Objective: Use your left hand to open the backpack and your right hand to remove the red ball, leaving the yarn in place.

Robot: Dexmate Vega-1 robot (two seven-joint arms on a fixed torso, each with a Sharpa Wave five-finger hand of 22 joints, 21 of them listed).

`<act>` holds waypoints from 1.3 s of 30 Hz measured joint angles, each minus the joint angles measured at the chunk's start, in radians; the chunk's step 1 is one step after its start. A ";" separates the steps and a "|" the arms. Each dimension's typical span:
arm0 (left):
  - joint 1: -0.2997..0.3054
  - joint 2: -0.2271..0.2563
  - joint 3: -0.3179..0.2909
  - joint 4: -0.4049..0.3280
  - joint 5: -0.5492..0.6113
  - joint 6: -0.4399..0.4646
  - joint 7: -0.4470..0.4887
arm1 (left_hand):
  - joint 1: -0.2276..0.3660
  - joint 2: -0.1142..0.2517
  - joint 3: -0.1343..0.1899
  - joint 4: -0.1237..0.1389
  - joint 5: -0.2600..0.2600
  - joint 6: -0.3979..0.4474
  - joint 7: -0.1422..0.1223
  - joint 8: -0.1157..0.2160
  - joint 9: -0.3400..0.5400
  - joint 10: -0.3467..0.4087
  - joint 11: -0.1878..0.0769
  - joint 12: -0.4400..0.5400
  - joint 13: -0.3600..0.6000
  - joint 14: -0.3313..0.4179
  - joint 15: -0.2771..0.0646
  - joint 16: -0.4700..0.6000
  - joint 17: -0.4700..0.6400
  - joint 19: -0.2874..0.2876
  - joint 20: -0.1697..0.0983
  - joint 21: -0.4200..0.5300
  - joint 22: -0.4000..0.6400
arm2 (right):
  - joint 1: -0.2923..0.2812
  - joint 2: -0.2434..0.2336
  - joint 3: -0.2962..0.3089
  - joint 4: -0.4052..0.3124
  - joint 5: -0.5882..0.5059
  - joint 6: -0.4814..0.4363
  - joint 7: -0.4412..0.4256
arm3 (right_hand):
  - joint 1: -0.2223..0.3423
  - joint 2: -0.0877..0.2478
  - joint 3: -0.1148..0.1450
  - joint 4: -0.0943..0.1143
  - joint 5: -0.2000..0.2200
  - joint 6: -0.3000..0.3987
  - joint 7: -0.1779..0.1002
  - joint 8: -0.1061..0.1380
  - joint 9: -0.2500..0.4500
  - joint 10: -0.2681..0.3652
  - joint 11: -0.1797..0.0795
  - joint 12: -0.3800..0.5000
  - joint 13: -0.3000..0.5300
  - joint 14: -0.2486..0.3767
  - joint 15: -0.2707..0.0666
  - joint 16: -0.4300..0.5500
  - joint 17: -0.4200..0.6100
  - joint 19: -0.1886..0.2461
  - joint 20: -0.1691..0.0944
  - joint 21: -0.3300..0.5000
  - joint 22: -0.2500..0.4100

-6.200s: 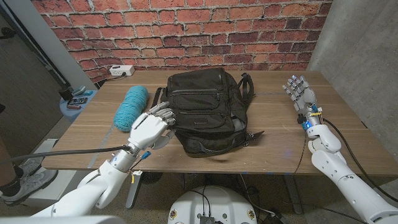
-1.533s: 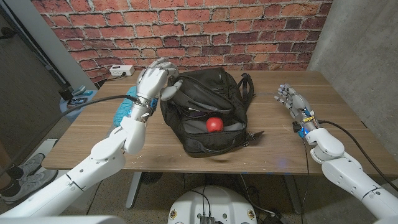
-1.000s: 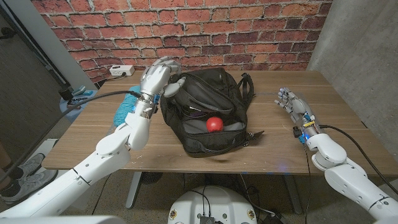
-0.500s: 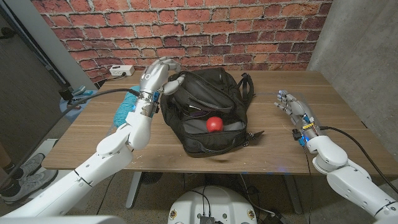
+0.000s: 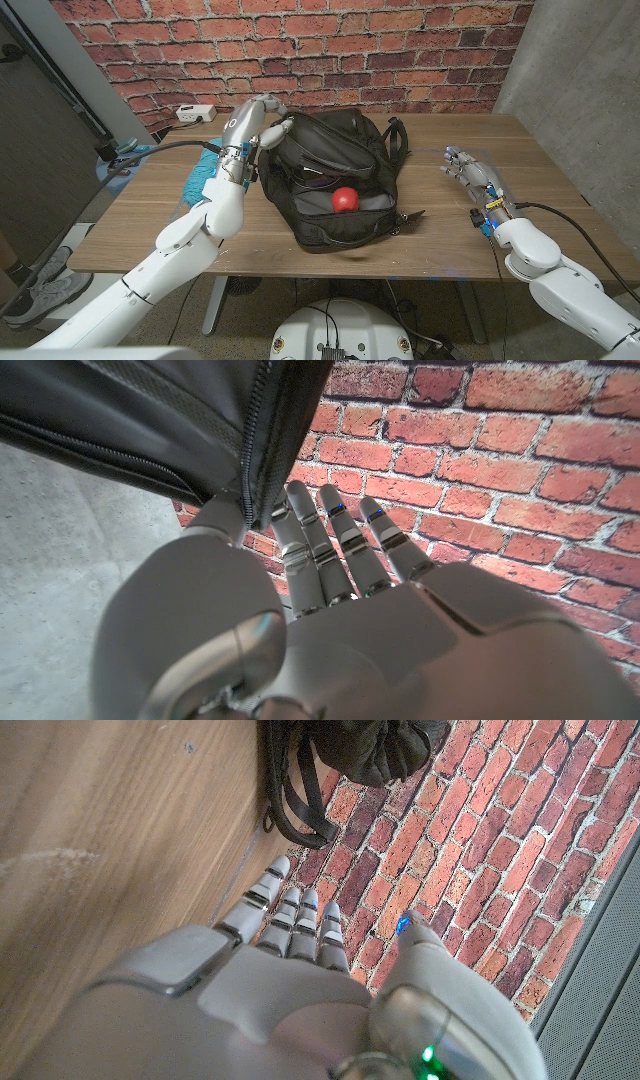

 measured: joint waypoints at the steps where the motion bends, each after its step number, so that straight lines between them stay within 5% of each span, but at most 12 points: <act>1: 0.001 -0.002 -0.001 -0.002 0.000 0.000 0.000 | 0.001 -0.001 0.000 0.000 0.000 0.000 0.000 0.000 0.000 0.000 0.000 0.000 0.003 0.000 0.000 0.000 0.000 0.000 0.000 0.000 0.002 | 0.000 0.000 0.000 0.000 -0.001 -0.001 -0.001 | 0.000 0.000 0.000 0.000 0.000 0.002 0.002 0.000 0.000 0.000 0.000 0.000 0.000 0.000 0.000 0.000 0.000 0.000 0.000 0.000 0.000; 39: 0.040 -0.134 -0.073 -0.029 -0.431 0.005 -0.031 | 0.000 0.001 0.000 0.000 0.022 -0.021 0.011 0.017 0.004 -0.011 0.011 0.004 0.022 -0.005 0.005 -0.004 0.018 -0.014 0.014 0.000 0.002 | -0.162 -0.024 0.067 -0.253 -0.184 -0.203 -0.120 | 0.005 0.005 0.003 -0.019 0.000 0.003 0.003 0.000 0.000 0.000 0.000 0.000 0.000 0.000 0.000 0.000 -0.001 0.006 -0.006 0.000 0.000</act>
